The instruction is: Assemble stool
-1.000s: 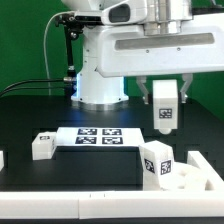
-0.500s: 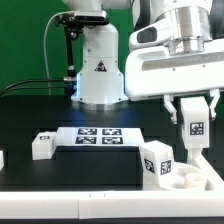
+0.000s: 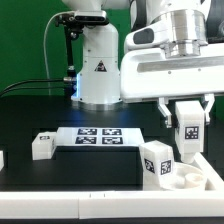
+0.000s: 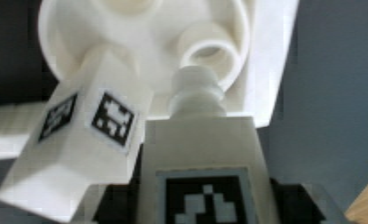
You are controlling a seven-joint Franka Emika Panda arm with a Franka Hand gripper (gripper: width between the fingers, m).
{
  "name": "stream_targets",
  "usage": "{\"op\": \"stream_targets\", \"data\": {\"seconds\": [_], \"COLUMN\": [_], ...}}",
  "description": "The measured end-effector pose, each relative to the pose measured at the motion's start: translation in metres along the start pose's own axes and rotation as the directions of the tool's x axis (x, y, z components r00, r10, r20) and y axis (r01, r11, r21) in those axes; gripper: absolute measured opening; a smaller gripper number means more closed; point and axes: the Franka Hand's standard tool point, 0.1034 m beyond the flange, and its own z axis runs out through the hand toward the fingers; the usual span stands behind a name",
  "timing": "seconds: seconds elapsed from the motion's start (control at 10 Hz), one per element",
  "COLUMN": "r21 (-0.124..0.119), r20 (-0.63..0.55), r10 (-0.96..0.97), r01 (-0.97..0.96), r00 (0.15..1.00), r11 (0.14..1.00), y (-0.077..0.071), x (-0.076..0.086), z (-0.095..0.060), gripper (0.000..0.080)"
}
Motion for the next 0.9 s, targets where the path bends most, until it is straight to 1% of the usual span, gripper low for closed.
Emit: {"op": "stream_targets", "data": {"seconds": [0.4, 0.6, 0.7, 0.8, 0.9], "r21": [0.0, 0.005, -0.003, -0.006, -0.005], "r20": [0.005, -0.036, -0.054, -0.05, -0.044], "r10": [-0.001, -0.026, -0.046, -0.038, -0.031], "r01": [0.001, 0.026, 0.045, 0.038, 0.031], "r00": [1.0, 0.999, 0.997, 0.998, 0.999], "r11": [1.0, 1.0, 0.999, 0.999, 1.0], "y": [0.0, -0.015, -0.011, -0.009, -0.013], "x": [-0.003, -0.006, -0.006, -0.009, -0.013], "z": [0.001, 0.01, 0.014, 0.018, 0.02], "gripper": [0.0333, 0.0333, 0.0333, 0.0333, 0.0333]}}
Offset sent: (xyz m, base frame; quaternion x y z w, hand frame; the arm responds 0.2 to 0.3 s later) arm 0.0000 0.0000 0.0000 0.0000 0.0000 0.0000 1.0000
